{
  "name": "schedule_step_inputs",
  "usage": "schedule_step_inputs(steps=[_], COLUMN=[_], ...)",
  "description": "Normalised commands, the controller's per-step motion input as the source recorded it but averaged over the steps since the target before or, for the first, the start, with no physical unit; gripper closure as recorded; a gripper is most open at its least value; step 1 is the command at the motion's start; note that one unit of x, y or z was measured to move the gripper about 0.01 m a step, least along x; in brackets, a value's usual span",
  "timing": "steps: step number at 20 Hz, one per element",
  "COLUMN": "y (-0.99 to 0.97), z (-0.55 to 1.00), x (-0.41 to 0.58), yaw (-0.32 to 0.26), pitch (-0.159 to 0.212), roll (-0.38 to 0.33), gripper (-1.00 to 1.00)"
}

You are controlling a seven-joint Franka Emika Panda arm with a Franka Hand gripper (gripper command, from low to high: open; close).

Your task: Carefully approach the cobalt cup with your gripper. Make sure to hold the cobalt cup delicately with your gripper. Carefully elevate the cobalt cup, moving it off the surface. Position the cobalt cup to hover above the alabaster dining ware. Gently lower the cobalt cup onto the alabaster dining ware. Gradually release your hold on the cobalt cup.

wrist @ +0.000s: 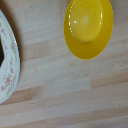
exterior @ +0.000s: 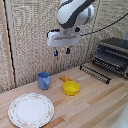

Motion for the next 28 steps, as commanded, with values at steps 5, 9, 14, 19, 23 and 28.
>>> schedule_step_inputs(steps=[5, 9, 14, 19, 23, 28], y=[0.25, 0.13, 0.05, 0.05, 0.07, 0.05], z=[-0.22, -0.15, -0.2, -0.29, -0.26, -0.32], x=[0.811, 0.894, 0.779, 0.409, 0.0, 0.073], yaw=[0.005, 0.021, 0.052, 0.061, 0.014, 0.024], pitch=[0.093, 0.106, 0.146, 0.193, 0.129, 0.047], roll=[-0.005, 0.0, 0.0, -0.026, -0.048, -0.047], gripper=[-1.0, -1.0, -1.0, -1.0, -1.0, -1.0])
